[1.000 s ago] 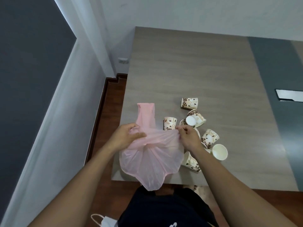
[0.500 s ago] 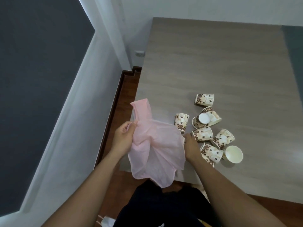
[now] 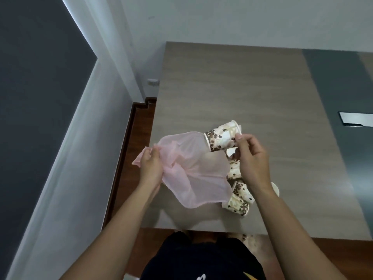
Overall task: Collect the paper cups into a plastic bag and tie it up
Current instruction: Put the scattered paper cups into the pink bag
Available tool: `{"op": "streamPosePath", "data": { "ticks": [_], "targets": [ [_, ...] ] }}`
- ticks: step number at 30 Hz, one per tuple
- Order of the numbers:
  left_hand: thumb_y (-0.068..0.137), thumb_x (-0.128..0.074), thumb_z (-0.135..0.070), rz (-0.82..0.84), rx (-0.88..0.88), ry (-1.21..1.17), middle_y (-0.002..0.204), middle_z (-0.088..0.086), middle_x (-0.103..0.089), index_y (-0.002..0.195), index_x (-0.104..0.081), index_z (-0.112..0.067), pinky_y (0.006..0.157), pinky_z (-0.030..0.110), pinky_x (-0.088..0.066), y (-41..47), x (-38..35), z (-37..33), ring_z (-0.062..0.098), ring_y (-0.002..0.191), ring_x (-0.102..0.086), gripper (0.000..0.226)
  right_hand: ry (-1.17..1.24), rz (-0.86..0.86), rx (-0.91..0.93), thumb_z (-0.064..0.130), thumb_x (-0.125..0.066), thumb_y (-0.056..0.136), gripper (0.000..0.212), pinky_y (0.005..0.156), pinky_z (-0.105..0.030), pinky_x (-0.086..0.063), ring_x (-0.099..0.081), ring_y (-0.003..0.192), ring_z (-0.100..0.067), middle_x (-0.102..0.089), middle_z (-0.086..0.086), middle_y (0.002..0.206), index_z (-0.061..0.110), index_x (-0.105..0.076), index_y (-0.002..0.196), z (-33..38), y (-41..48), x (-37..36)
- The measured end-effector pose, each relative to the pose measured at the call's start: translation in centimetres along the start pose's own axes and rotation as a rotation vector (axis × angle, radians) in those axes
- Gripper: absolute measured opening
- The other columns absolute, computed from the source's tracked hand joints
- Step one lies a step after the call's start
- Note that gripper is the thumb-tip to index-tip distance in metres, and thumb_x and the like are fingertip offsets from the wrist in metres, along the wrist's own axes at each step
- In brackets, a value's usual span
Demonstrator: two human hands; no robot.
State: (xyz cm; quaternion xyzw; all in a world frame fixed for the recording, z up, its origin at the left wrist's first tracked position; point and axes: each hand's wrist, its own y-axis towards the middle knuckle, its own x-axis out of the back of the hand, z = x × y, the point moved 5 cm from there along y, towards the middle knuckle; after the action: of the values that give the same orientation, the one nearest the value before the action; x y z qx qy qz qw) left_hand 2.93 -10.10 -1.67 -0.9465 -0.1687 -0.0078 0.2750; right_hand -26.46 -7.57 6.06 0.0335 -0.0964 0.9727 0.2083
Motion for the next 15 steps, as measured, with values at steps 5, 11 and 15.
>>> {"op": "streamPosePath", "data": {
  "ticks": [5,11,15],
  "targets": [
    [0.116,-0.049,-0.047,0.084,-0.018,-0.106,0.128,0.01,-0.076,0.126,-0.07,-0.022,0.113,0.055,-0.058,-0.3,-2.7,-1.7,0.032,0.125,-0.073,0.034,-0.408,0.167,0.182,0.037,-0.074,0.104,0.017,0.079,-0.01,-0.05,-0.067,0.084,-0.01,-0.059,0.0,0.108,0.022,-0.082,0.099,-2.6,-2.6,-4.9],
    [0.114,-0.052,-0.037,0.095,0.098,-0.118,0.12,0.016,-0.08,0.116,-0.076,-0.012,0.098,0.046,-0.066,-0.2,-2.2,-1.9,0.028,0.109,-0.08,0.035,-0.803,0.532,0.07,0.047,-0.072,0.101,0.022,0.098,-0.047,-0.056,-0.073,0.105,-0.024,-0.076,0.0,0.109,0.029,-0.085,0.104,-9.4,-2.2,-9.8],
    [0.112,-0.049,-0.059,0.065,0.073,0.16,0.135,0.012,-0.074,0.135,-0.069,-0.01,0.112,0.049,-0.055,-0.1,0.2,-0.5,0.032,0.127,-0.069,0.058,-0.925,0.607,-0.036,0.051,-0.061,0.105,0.029,0.126,-0.066,-0.03,-0.063,0.134,-0.016,-0.074,0.014,0.139,0.042,-0.078,0.126,-12.4,-2.8,-8.9]
  ]
}}
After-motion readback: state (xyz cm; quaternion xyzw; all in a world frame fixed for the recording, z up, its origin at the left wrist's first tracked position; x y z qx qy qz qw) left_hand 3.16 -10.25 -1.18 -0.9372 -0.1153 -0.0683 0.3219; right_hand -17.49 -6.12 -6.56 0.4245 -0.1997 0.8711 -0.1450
